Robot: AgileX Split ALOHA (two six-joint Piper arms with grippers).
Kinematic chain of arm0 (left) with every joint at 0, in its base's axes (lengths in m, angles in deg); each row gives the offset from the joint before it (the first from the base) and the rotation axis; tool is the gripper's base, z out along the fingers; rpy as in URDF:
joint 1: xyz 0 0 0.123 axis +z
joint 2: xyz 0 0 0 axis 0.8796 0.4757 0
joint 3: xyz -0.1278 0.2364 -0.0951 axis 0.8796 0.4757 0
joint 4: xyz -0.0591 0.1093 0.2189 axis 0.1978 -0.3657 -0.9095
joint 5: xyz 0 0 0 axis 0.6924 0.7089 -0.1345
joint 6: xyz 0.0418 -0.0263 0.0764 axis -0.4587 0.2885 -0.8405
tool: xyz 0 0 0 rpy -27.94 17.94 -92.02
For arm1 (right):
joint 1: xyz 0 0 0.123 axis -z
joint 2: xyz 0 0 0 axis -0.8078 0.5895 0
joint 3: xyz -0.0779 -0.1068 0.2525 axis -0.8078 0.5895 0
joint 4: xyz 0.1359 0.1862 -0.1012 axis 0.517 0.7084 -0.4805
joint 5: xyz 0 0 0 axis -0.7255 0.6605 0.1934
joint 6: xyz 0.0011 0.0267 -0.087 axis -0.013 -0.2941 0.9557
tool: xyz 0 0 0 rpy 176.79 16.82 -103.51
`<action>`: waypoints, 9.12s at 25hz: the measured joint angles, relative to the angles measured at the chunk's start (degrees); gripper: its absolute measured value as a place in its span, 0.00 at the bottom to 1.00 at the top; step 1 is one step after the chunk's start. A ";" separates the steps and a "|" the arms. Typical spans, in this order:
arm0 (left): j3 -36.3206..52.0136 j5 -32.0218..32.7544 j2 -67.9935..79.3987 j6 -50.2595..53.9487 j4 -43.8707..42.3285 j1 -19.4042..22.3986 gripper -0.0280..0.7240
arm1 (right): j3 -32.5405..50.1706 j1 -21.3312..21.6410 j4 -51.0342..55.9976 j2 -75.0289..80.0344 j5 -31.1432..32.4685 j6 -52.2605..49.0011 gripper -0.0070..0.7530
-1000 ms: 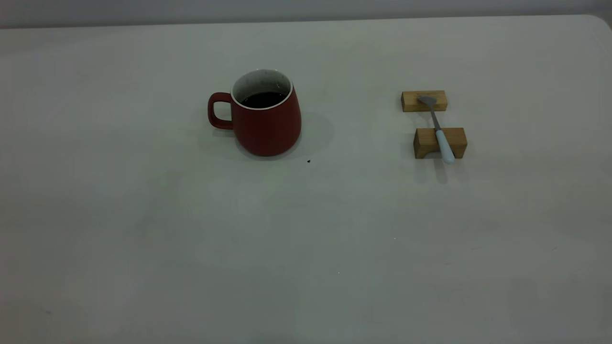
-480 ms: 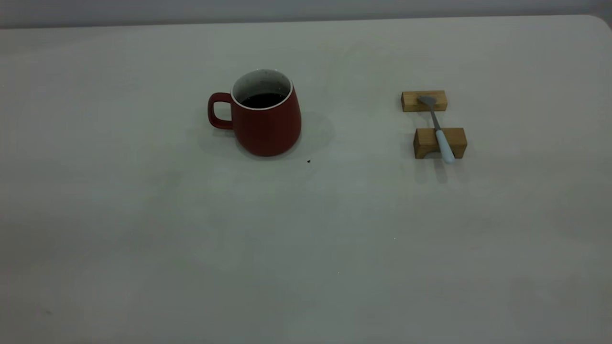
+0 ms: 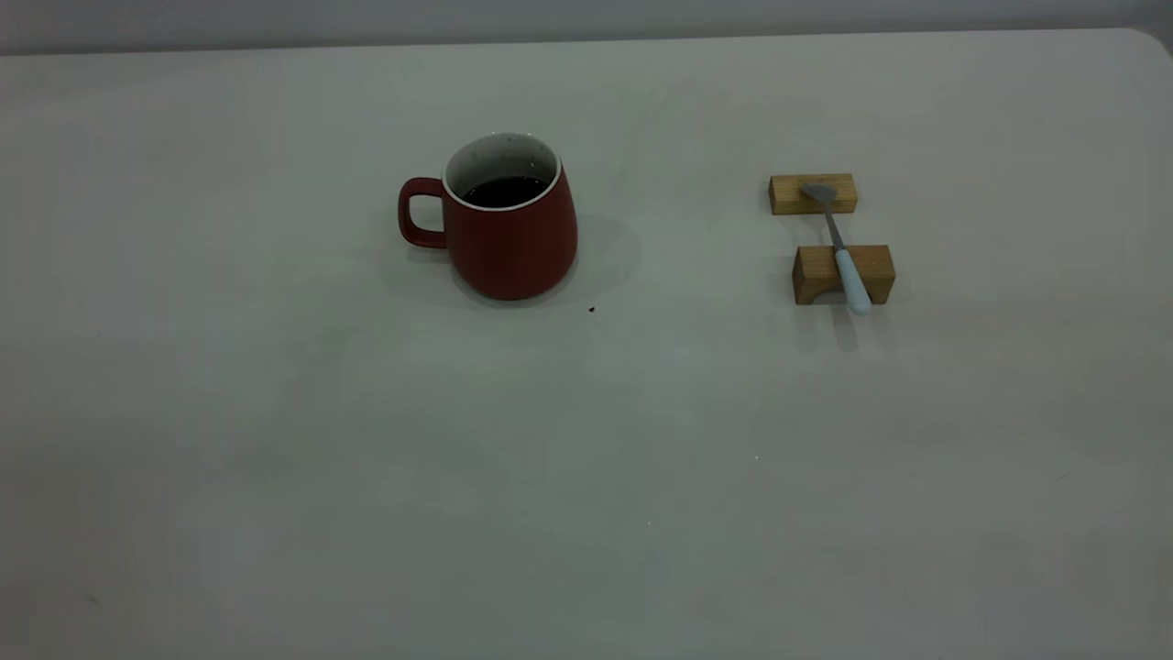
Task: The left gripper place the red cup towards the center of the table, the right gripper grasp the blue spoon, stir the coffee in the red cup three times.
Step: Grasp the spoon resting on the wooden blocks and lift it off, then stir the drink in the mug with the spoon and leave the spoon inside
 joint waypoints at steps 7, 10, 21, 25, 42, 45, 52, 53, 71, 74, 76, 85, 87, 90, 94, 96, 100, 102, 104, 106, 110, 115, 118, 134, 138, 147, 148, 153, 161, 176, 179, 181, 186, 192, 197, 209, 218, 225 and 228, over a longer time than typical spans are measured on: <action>0.00 0.00 0.00 0.09 0.00 -0.01 0.77 | -1.94 0.00 4.11 14.69 -8.13 2.47 0.56; 0.00 0.00 0.00 0.09 0.00 -0.01 0.77 | -1.95 0.00 10.15 24.15 -15.64 4.52 0.67; 0.00 0.00 0.00 0.09 0.00 -0.01 0.77 | -10.84 0.00 38.38 65.19 -27.43 30.71 0.74; 0.00 0.00 0.00 0.09 0.00 -0.01 0.77 | -18.05 -1.94 38.46 80.67 -27.06 31.28 0.72; 0.00 0.00 0.00 0.09 0.00 -0.01 0.77 | -44.45 -12.01 25.50 122.04 -26.95 14.78 0.71; 0.00 0.00 0.00 0.09 0.00 -0.01 0.77 | -48.71 -12.01 20.48 126.34 -25.51 10.91 0.71; 0.00 0.00 0.00 0.09 0.00 -0.01 0.77 | -54.94 -12.01 13.82 132.66 -23.70 5.19 0.71; 0.00 0.00 0.00 0.09 0.00 -0.01 0.77 | -55.34 -12.01 13.81 133.21 -23.70 4.77 0.71; 0.00 0.00 0.00 0.14 0.00 -0.01 0.77 | -56.12 -11.96 9.35 139.10 -26.47 4.38 0.46; 0.00 0.00 0.00 0.14 0.00 -0.01 0.77 | -56.12 -11.96 9.11 139.10 -26.47 4.38 0.28; 0.00 0.00 0.00 0.14 0.00 -0.01 0.77 | -56.12 -11.96 9.11 139.10 -26.33 4.31 0.17; 0.00 0.00 0.00 0.14 0.00 -0.01 0.77 | -56.12 -11.96 14.18 130.11 -19.19 4.37 0.17; 0.00 0.00 0.00 0.14 0.00 -0.01 0.77 | -56.12 -12.09 21.87 127.39 -17.33 6.22 0.17; 0.00 0.00 0.00 0.14 0.00 -0.01 0.77 | -56.12 -12.86 37.68 126.17 -15.75 11.84 0.17; 0.00 0.00 0.00 0.14 0.00 -0.01 0.77 | -56.12 -14.41 59.61 127.53 -14.56 19.73 0.17; 0.00 0.00 0.00 0.14 0.00 -0.01 0.77 | -56.12 -15.21 69.17 128.56 -13.94 22.03 0.17; 0.00 0.00 0.00 0.14 0.00 -0.01 0.77 | -56.12 -16.93 83.90 131.17 -11.24 25.12 0.17; 0.00 0.00 0.00 0.14 0.00 -0.01 0.77 | -56.12 -17.67 89.79 132.20 -9.34 27.24 0.17; 0.00 0.00 0.00 0.14 0.00 -0.01 0.77 | -56.12 -18.21 93.91 132.55 -7.76 28.17 0.17; 0.00 0.00 0.00 0.14 0.00 -0.01 0.77 | -56.12 -18.52 97.82 132.65 -6.33 27.37 0.17; 0.00 0.00 0.00 0.14 0.00 -0.01 0.77 | -56.12 -18.76 100.54 132.65 -3.69 15.97 0.17; 0.00 0.00 0.00 0.14 0.00 -0.01 0.77 | -56.12 -18.76 100.66 132.65 0.44 -7.68 0.17; 0.00 0.00 0.00 0.14 0.00 -0.01 0.77 | -57.20 -18.76 100.53 133.40 1.20 -19.91 0.17; 0.00 0.00 0.00 0.14 0.00 -0.01 0.77 | -79.75 -18.14 100.61 152.09 1.36 -28.56 0.17; 0.00 0.00 0.00 0.14 0.00 -0.01 0.77 | -79.06 -17.10 100.12 153.52 0.81 -28.59 0.17; 0.00 0.00 0.00 0.14 0.00 -0.01 0.77 | -83.23 -20.59 100.58 156.31 0.31 -35.03 0.17; 0.00 0.00 0.00 0.14 0.00 -0.01 0.77 | -84.47 -20.59 100.43 156.87 0.31 -35.12 0.17; 0.00 0.00 0.00 0.14 0.00 -0.01 0.77 | -86.33 -18.92 100.43 157.31 0.43 -34.95 0.17; 0.00 0.00 0.00 0.14 0.00 -0.01 0.77 | -84.71 -15.91 99.15 156.84 0.51 -32.26 0.17; 0.00 0.00 0.00 0.14 0.00 -0.01 0.77 | -88.14 -18.50 100.42 157.59 0.26 -32.61 0.17; 0.00 0.00 0.00 0.14 0.00 -0.01 0.77 | -85.80 -17.11 98.97 157.22 -0.83 -32.56 0.17; 0.00 0.00 0.00 0.14 0.00 -0.01 0.77 | -82.15 -15.93 98.65 156.02 -1.19 -32.37 0.17; 0.00 0.00 0.00 0.14 0.00 -0.01 0.77 | -75.76 -15.74 100.19 153.10 -0.61 -32.18 0.17; 0.00 0.00 0.00 0.14 0.00 -0.01 0.77 | -80.61 -19.38 100.49 154.68 0.18 -32.18 0.17; 0.00 0.00 0.00 0.14 0.00 -0.01 0.77 | -86.64 -19.63 100.47 157.49 0.16 -29.75 0.17; 0.00 0.00 0.00 0.14 0.00 -0.01 0.77 | -83.03 -15.35 98.07 155.87 -0.08 -27.26 0.17; 0.00 0.00 0.00 0.14 0.00 -0.01 0.77 | -78.25 -17.69 100.60 154.48 -1.06 -28.81 0.17; 0.00 0.00 0.00 0.14 0.00 -0.01 0.77 | -78.25 -18.32 100.72 154.48 -0.76 -29.29 0.17; 0.00 0.00 0.00 0.14 0.00 -0.01 0.77 | -78.15 -18.32 100.72 154.48 0.29 -29.39 0.17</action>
